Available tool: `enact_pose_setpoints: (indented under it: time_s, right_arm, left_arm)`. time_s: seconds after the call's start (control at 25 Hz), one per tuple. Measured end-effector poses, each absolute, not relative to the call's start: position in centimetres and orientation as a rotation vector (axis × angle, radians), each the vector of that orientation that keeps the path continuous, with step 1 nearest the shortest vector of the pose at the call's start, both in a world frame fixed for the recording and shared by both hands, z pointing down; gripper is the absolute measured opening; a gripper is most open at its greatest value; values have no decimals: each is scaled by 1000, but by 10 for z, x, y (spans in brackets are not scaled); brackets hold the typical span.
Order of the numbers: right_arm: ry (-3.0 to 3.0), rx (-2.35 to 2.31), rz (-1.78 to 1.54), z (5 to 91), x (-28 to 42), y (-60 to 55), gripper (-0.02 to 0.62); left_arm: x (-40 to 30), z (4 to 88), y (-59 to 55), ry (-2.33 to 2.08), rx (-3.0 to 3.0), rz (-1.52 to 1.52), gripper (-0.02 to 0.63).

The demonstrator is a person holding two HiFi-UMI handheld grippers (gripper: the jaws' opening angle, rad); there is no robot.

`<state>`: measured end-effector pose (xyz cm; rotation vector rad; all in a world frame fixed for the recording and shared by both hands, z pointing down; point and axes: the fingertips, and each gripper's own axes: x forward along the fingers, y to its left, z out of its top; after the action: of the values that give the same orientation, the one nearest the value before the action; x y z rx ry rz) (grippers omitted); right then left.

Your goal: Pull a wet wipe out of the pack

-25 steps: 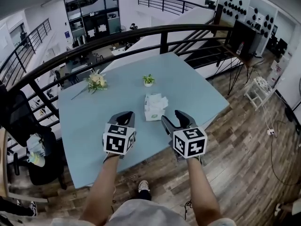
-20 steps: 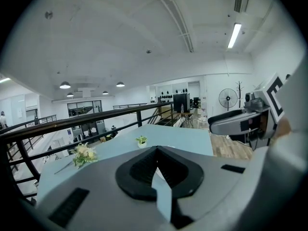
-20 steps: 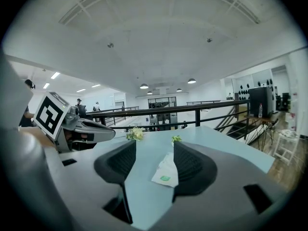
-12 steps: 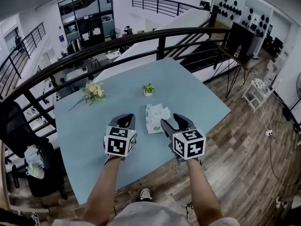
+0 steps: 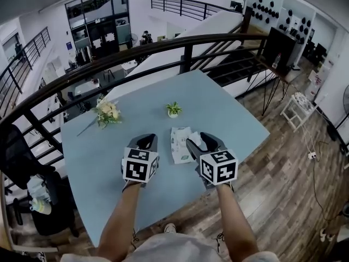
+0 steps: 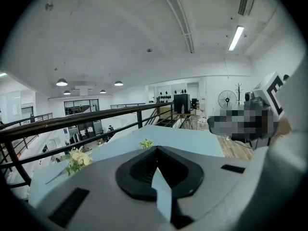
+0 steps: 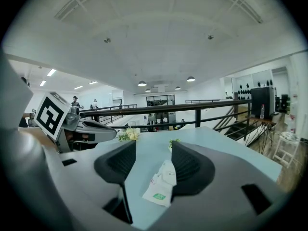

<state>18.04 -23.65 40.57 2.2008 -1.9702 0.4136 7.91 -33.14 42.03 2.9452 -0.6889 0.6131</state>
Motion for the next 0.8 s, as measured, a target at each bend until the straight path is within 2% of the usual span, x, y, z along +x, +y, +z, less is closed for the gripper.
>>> enact_pose_setpoints:
  time_s: [0.8]
  right_arm:
    - [-2078, 2119, 385, 414, 197, -301, 229]
  left_arm:
    - [79, 439, -384, -832, 2890, 621, -3]
